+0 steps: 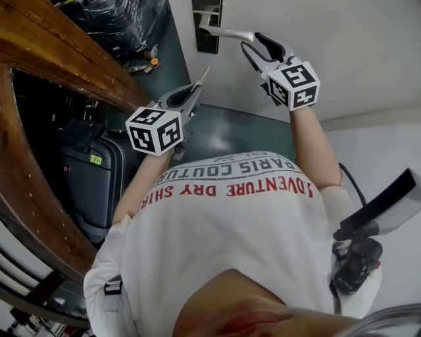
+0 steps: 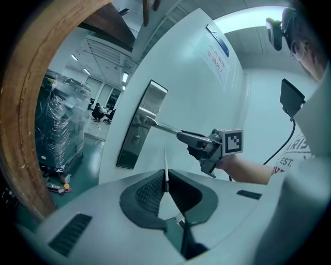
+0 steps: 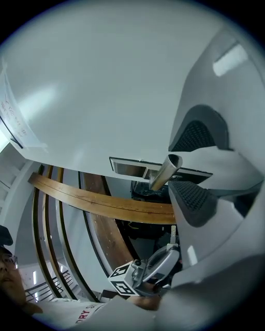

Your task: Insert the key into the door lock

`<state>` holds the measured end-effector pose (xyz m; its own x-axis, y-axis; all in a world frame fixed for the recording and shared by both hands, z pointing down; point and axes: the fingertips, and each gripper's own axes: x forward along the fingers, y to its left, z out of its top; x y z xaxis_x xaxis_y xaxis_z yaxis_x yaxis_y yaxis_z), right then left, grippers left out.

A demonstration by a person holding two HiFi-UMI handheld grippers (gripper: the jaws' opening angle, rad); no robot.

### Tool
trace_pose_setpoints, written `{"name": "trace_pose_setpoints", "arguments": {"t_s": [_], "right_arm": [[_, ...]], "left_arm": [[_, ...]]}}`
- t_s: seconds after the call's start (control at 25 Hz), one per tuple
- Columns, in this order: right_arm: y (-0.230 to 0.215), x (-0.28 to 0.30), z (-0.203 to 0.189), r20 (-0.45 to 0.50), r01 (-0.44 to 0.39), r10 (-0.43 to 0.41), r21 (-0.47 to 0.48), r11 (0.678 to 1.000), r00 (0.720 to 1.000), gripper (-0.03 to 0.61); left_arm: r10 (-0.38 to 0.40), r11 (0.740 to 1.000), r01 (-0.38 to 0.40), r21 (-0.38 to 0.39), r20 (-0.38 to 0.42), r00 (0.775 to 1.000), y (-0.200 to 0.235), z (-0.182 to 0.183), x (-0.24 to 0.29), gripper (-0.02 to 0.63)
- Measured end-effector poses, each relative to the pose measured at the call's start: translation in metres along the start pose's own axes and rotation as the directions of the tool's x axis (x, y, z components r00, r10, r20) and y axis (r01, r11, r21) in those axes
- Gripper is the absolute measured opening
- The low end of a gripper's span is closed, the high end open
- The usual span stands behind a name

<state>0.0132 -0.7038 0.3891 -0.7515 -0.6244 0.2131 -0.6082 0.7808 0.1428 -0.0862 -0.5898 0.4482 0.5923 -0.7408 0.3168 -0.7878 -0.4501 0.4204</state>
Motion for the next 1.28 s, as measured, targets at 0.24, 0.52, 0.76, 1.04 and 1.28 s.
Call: {"name": "trace_pose_setpoints", "arguments": {"t_s": [0.24,0.52,0.76,1.04,1.28], "right_arm": [[-0.002,0.006,-0.001,0.018,-0.022,0.023,-0.027,0.999,1.000,0.141],[-0.002,0.006,0.000,0.013,-0.045,0.046,-0.069,0.997,0.999,0.135],[-0.001,0.006,-0.001,0.007,-0.049,0.049,-0.057,0.997,0.999,0.135],[-0.001,0.007,-0.003,0.001,-0.046,0.046,-0.062,0.997,0.999,0.135],[-0.011,0.014,-0.003,0.004,-0.065,0.065,-0.061,0.996,0.998,0.133]], "left_arm": [[-0.001,0.999,0.001,-0.038,0.010,1.000,0.008,-0.003,0.016,0.023],[-0.006,0.996,0.008,-0.089,0.026,1.000,0.015,-0.003,0.031,0.023],[-0.055,0.950,0.086,-0.301,0.112,0.992,0.028,0.011,0.048,0.021],[-0.081,0.796,0.212,-0.567,0.246,0.966,0.050,0.030,0.072,0.021],[-0.092,0.641,0.292,-0.710,0.307,0.947,0.067,0.033,0.103,0.021]]}}
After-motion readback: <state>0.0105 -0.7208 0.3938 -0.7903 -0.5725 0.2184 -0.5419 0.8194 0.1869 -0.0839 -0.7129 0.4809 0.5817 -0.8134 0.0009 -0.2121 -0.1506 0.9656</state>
